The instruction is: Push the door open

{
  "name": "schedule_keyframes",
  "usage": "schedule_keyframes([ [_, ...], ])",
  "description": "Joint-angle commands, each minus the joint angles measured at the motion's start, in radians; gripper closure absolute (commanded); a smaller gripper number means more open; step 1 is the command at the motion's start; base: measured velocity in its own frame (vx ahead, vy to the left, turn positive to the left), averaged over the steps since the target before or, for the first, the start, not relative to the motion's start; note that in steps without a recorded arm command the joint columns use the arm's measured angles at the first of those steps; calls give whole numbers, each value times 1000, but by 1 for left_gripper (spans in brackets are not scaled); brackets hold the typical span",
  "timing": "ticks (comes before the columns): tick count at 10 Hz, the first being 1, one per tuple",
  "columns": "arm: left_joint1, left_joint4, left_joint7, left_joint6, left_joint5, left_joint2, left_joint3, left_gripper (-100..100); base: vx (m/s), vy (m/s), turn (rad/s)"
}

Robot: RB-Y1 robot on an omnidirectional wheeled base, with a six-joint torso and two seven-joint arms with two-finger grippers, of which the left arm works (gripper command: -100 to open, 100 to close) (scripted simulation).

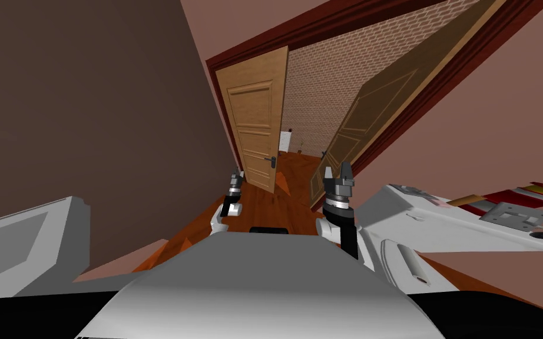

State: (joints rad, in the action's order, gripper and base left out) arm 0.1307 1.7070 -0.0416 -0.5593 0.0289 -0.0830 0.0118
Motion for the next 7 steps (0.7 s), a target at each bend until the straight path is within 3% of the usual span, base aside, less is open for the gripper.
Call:
schedule_keyframes([
  [1,-26,-50,3,1,1,2,6,-100,56,26,-38],
  [2,-47,-77,2,5,3,1,10,-100,68,32,-57],
  [3,-47,-86,2,5,3,1,10,-100,54,21,-23],
  [5,-92,-153,2,12,7,0,18,-100,68,21,-53],
  [6,-92,-160,2,12,7,0,18,-100,55,28,-24],
  [7,-114,-183,2,15,9,0,22,-100,54,24,-35],
])
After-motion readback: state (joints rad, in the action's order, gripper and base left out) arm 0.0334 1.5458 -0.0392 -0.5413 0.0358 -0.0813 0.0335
